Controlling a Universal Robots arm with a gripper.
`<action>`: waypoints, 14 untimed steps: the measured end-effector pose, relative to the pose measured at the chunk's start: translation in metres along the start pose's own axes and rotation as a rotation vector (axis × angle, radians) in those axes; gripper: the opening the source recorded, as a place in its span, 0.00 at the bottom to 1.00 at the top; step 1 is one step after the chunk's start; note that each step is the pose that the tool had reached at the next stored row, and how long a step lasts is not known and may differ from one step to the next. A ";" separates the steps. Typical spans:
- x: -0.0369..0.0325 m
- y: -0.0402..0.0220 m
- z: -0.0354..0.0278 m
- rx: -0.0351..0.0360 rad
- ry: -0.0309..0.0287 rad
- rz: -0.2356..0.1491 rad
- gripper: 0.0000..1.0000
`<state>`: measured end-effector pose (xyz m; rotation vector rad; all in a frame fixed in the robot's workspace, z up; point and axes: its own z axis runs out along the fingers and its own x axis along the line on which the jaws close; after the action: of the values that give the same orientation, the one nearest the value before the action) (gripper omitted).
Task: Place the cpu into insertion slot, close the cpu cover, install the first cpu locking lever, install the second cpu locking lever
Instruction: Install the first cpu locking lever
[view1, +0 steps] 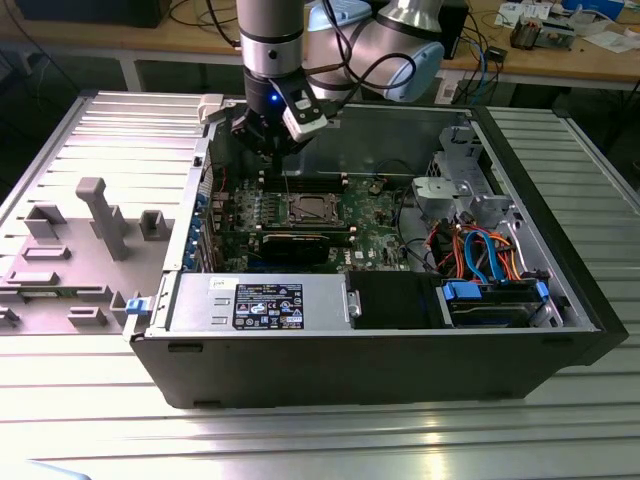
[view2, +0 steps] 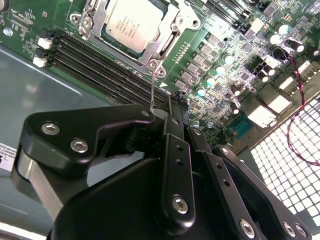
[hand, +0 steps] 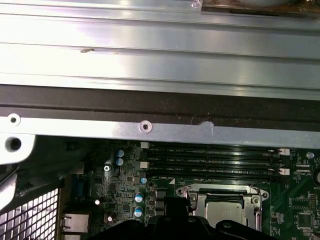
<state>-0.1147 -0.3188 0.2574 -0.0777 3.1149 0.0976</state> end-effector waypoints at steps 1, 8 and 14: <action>-0.0005 -0.0001 0.0001 -0.0010 0.0000 0.000 0.11; -0.0191 -0.0011 0.0019 -0.0015 0.0008 0.000 0.11; -0.0193 -0.0011 0.0019 -0.0014 0.0009 0.000 0.11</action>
<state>-0.0953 -0.3189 0.2559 -0.0780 3.1158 0.0999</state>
